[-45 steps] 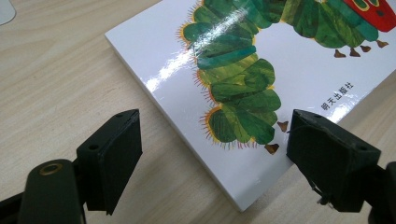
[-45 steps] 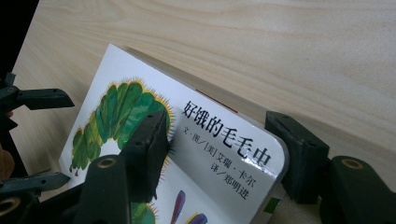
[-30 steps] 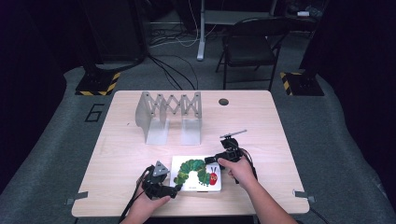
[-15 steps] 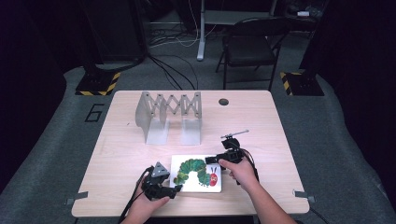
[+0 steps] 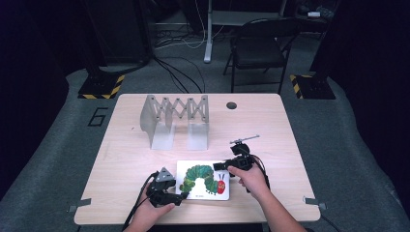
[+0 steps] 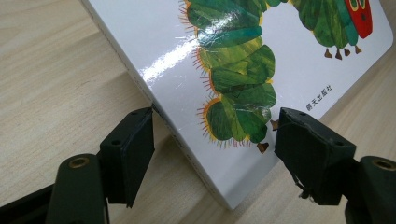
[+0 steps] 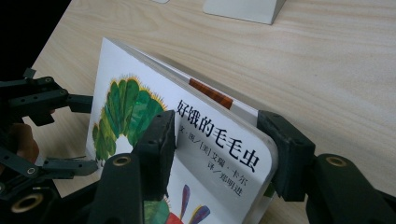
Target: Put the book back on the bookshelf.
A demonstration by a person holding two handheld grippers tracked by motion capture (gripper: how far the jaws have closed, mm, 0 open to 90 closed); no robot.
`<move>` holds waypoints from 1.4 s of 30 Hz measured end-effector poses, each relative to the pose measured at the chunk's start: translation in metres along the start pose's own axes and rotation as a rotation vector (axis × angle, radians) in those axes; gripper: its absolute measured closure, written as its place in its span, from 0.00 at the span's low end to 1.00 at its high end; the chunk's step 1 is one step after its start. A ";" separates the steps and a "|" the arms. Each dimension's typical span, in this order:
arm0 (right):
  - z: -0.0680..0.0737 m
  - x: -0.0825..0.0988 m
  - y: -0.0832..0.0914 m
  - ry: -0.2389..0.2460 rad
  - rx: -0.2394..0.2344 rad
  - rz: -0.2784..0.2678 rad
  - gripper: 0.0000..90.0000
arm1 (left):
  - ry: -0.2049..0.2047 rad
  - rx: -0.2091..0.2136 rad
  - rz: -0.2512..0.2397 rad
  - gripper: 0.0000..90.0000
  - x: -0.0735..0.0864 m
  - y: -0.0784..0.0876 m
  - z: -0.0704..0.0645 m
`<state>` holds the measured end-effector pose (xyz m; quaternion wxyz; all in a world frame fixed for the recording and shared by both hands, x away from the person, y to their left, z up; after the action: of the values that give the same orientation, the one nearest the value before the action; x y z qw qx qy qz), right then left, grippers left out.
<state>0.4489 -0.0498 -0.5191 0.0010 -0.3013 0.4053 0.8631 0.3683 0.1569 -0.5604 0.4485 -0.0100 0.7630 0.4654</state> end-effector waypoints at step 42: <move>0.005 -0.006 0.000 0.048 0.028 -0.011 0.53 | 0.066 0.022 0.014 0.34 -0.008 -0.002 0.004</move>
<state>0.4507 -0.0448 -0.5132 0.0005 -0.3243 0.4157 0.8497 0.3764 0.1555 -0.5572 0.4199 -0.0151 0.7825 0.4596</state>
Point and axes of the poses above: each handheld gripper's, and its own axes: y roughly backward along the jaws, x roughly out of its underside, z roughly to its left, the point moved 7 cm from there along -y, roughly forward along the jaws, and after that the axes turned 1 degree about -x, right-handed, at the moved point
